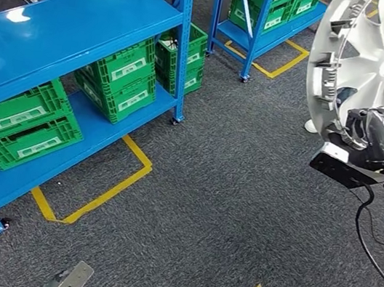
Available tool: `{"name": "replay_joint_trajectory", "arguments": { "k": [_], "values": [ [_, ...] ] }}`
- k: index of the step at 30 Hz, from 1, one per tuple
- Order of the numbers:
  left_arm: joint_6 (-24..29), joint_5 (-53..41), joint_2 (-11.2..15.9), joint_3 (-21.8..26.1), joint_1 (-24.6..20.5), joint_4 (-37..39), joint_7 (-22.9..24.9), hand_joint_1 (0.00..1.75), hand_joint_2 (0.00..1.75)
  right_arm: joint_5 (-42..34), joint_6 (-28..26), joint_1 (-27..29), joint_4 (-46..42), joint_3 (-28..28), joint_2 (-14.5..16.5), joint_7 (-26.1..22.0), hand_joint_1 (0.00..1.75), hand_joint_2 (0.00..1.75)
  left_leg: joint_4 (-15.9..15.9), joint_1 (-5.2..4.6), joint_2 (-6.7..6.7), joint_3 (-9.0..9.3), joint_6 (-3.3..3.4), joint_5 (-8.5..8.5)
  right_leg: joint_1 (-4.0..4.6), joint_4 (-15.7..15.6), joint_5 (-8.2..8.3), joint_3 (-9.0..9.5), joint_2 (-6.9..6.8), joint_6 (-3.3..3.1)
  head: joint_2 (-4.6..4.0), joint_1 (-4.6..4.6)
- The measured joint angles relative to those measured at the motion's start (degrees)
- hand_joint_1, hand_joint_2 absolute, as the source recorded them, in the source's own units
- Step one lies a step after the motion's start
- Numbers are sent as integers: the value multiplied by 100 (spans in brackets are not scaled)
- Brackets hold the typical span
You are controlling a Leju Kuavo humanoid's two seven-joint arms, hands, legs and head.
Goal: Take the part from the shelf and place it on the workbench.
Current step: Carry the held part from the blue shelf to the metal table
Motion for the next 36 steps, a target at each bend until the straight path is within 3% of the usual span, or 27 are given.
{"name": "replay_joint_trajectory", "arguments": {
  "k": [1, 3, 5, 6, 7, 9, 11, 13, 15, 17, 19, 20, 21, 22, 24, 26, 27, 29, 31, 34, 35, 36],
  "values": [
    [-36, 2, -1, -1, -2, 0, -18, 0, 175, 0, 4, -7, -1, -3, -7, 0, 175, 175, -35, 12, 31, 13, 23, 20, 4, 214, -129, -105, -64, 15, 0, 13],
    [-120, 4, -1, -3, 0, 0, -67, 0, 175, 1, 20, -12, 0, -7, -10, 0, 175, 175, -43, 9, 82, 14, 41, 32, 8, 947, -469, -442, -171, 39, 0, 35],
    [-180, 7, 1, -3, 4, 0, -102, 0, 175, 3, 48, 2, 0, -5, -10, 2, 175, 175, -39, 5, 142, 14, 41, 31, 6, 1463, -597, -682, -197, 63, 0, 35],
    [-195, 7, 2, -4, 3, 0, -110, 0, 175, 3, 64, 2, 0, -5, -11, 4, 175, 175, -35, 6, 171, 15, 40, 28, 5, 1417, -513, -657, -209, 69, 0, 36],
    [-207, 7, 2, -5, 1, 0, -116, 0, 175, 3, 78, -5, 0, -7, -13, 6, 175, 175, -28, 8, 200, 19, 33, 21, 4, 1141, -340, -515, -238, 71, 0, 34],
    [-219, 6, 2, -10, -4, 0, -129, 0, 175, 3, 91, -36, -1, -15, -16, 9, 175, 175, 14, -8, 246, 13, -9, -10, 21, 347, -39, -94, -388, 72, 0, 40],
    [-227, 5, 5, -16, -3, 0, -140, 0, 175, 3, 96, -62, -1, -20, -17, 10, 175, 175, 54, -42, 286, -8, -60, -31, 48, -64, 34, 135, -480, 24, 0, 39],
    [-235, 5, 9, -22, 0, 0, -148, 0, 175, 2, 101, -54, -1, -21, -18, 15, 175, 175, 60, -55, 339, -13, -95, -31, 57, -77, 29, 138, -423, -58, 0, 34],
    [-238, 6, 11, -35, -2, 0, -153, 0, 175, 2, 102, -48, -1, -27, -19, 26, 175, 175, 165, -42, 316, -44, -146, -140, 43, -87, 49, 134, -365, -135, 0, 27],
    [-238, 5, 12, -46, -1, 0, -158, 0, 175, 2, 102, -54, -1, -31, -19, 33, 175, 175, 680, -23, 217, -243, -199, -473, 31, -96, 61, 137, -308, -196, 0, 14],
    [-239, 5, 12, -49, 5, 0, -160, 0, 175, 1, 104, -42, 0, -24, -19, 36, 175, 175, 1440, -15, 171, -558, -216, -817, 39, -95, 61, 136, -237, -218, 0, 10],
    [-240, 5, 12, -49, 8, 0, -160, 0, 175, 1, 105, -33, 0, -20, -19, 37, 175, 175, 1660, -15, 165, -653, -210, -860, 46, -94, 62, 137, -197, -219, 0, 10],
    [-241, 5, 13, -49, 7, 0, -161, 0, 175, 1, 106, -26, 0, -18, -19, 37, 175, 175, 1670, -16, 159, -658, -193, -786, 54, -92, 62, 140, -153, -220, 0, 9],
    [-245, 5, 13, -50, 6, 0, -162, 0, 175, 1, 107, -24, 0, -19, -19, 37, 175, 175, 1457, -20, 142, -565, -164, -609, 62, -92, 62, 148, -110, -220, 0, 10],
    [-266, 5, 27, -51, 2, 0, -173, 0, 175, 1, 107, -30, -1, -24, -19, 39, 175, 175, 719, -32, 1, -241, -59, -177, 69, -92, 63, 157, -37, -217, 0, 16],
    [-299, 4, 44, -54, 4, 0, -191, 0, 175, 2, 111, -39, 0, -21, -19, 45, 175, 175, 238, -50, -149, -48, 21, 24, 52, -91, 81, 126, 25, -185, 0, 9],
    [-313, 4, 50, -55, 4, 0, -196, 0, 175, 3, 114, -36, 1, -20, -19, 49, 175, 175, 171, -59, -177, -29, 40, 18, 37, -94, 99, 99, 57, -157, 0, 2],
    [-334, 3, 46, -61, -5, 0, -200, 0, 175, 3, 115, -19, 0, -26, -27, 51, 175, 175, 51, -58, -109, -1, 45, 15, 21, -102, 122, 42, 88, -90, 0, -15],
    [-345, 4, 46, -67, -15, 0, -200, 0, 175, 2, 119, -20, 1, -36, -49, 58, 175, 175, -75, -27, -34, 48, 53, 36, 35, 72, -2, -77, -22, -43, 0, 8],
    [-360, 5, 44, -73, -6, 0, -200, 0, 175, -3, 129, -8, 0, -37, -63, 81, 175, 175, -113, -14, 62, 66, 63, 56, 39, 1076, -464, -537, -188, 2, 0, 38],
    [-365, 7, 41, -74, 0, 0, -200, 0, 175, -3, 132, 8, 0, -35, -63, 89, 175, 175, -110, -13, 98, 66, 61, 55, 33, 1348, -537, -665, -200, 19, 0, 38],
    [-368, 11, 38, -76, 6, 0, -200, 0, 175, -3, 136, 21, 0, -35, -64, 94, 175, 175, -106, -10, 135, 67, 56, 51, 26, 1424, -510, -703, -209, 36, 0, 38]
  ]
}}
